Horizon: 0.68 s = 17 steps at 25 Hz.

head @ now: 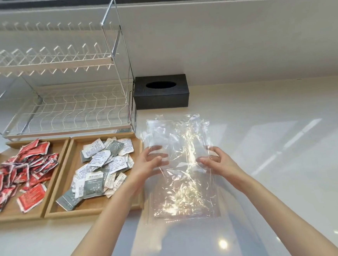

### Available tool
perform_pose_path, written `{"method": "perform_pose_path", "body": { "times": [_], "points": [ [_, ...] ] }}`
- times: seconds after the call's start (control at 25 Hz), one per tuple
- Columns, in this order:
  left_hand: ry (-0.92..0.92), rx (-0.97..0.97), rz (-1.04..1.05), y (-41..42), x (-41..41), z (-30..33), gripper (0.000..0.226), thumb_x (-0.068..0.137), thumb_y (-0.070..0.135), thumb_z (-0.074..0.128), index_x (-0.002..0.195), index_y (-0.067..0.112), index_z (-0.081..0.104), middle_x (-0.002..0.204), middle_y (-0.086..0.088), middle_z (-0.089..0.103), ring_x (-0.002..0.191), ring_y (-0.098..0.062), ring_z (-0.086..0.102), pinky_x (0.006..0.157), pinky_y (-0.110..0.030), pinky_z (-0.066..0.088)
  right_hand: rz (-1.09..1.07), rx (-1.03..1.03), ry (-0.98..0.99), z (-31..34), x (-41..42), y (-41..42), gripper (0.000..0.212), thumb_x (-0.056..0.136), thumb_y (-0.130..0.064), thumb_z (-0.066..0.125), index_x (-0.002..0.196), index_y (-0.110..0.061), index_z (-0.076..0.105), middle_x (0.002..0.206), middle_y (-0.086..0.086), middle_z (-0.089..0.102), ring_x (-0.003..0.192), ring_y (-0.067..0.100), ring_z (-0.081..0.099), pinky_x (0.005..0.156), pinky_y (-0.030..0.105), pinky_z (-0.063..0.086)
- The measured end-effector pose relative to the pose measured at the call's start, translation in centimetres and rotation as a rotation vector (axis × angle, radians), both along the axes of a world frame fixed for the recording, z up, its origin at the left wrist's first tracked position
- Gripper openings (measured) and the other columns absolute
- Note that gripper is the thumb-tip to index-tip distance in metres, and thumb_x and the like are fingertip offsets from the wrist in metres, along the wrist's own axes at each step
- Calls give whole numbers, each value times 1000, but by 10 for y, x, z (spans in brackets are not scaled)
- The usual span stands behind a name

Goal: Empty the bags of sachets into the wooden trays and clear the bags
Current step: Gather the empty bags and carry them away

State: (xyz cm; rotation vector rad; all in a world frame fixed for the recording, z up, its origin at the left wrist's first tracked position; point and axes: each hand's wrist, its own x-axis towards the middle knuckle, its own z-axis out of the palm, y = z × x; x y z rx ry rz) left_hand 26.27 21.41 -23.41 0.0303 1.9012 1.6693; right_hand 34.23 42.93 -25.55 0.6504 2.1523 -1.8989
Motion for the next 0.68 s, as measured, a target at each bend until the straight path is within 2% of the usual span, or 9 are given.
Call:
{"method": "perform_pose_path", "body": {
  "times": [0.12,0.2,0.32,0.4,0.48,0.68],
  "points": [
    [116,47,-53,-1,-4,7,33,90,8,50,114,30,48,107,-2,66,86,-8,68,70,-20,56,-78,25,103,10,-3,-1,33,82,-15,66,111,-15,50,95,6,69,72,5,69,68,19,53],
    [97,99,-66,-2,-5,10,35,89,9,52,117,29,46,106,1,66,87,-7,68,74,-24,57,-136,25,153,14,-6,-2,27,82,-10,64,105,-12,50,87,3,67,65,2,68,62,15,52],
    [61,69,-92,-4,-4,8,34,89,7,52,118,20,43,111,-4,64,89,-10,67,74,-24,56,-170,31,172,14,-7,-4,26,83,-7,63,104,-10,48,83,1,63,58,-2,66,58,13,50],
    [60,35,-76,-6,-1,6,29,89,4,50,116,17,46,109,-6,64,82,-8,69,69,-21,56,-171,27,162,12,-4,-6,24,83,-8,63,103,-10,48,82,-1,62,57,-3,65,57,12,50],
    [65,29,-72,-7,0,6,28,89,3,50,114,15,47,105,-4,65,76,-5,69,67,-19,56,-167,28,153,11,-3,-8,23,83,-9,63,101,-11,49,82,-2,62,57,-3,66,57,11,50],
    [78,34,-85,-7,0,11,28,89,5,51,114,15,46,100,1,66,74,-3,69,67,-19,55,-166,32,167,16,-2,-7,23,83,-10,63,101,-11,49,84,0,61,58,-3,66,56,11,51]
  ]
}}
